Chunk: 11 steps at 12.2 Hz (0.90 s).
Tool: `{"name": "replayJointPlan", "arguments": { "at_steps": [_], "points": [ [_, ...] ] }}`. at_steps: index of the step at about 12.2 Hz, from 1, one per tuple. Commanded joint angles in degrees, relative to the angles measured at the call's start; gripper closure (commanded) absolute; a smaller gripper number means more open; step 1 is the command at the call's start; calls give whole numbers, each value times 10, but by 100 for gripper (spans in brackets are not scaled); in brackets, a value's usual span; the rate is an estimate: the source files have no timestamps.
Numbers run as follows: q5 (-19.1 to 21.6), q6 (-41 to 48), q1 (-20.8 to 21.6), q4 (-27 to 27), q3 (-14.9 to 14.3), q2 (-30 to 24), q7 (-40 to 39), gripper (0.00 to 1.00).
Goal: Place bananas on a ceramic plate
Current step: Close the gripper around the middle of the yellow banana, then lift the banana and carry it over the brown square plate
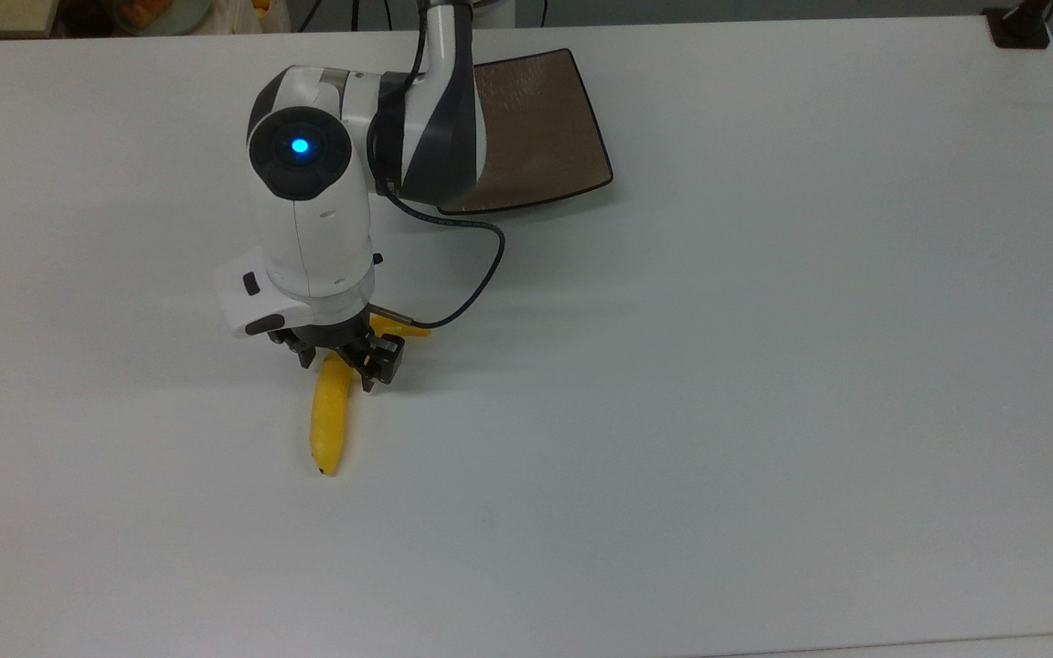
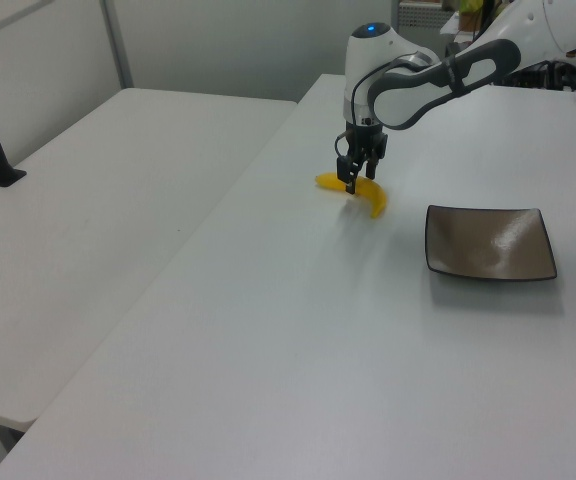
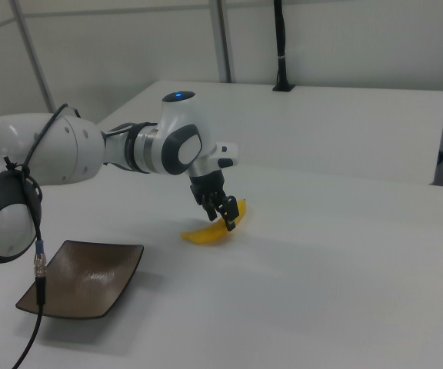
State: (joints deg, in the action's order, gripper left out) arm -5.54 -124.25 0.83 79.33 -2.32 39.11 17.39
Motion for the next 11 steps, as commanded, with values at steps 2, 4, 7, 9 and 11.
{"name": "replayJointPlan", "arguments": {
  "at_steps": [2,4,7,9,11],
  "points": [
    [-11,-17,2,21,-1,-10,8,84],
    [-11,-16,2,21,-1,-10,9,100],
    [-5,10,3,41,-1,-49,10,100],
    [-4,47,7,61,0,-88,10,100],
    [-2,107,9,85,8,-139,9,100]
  ]
}}
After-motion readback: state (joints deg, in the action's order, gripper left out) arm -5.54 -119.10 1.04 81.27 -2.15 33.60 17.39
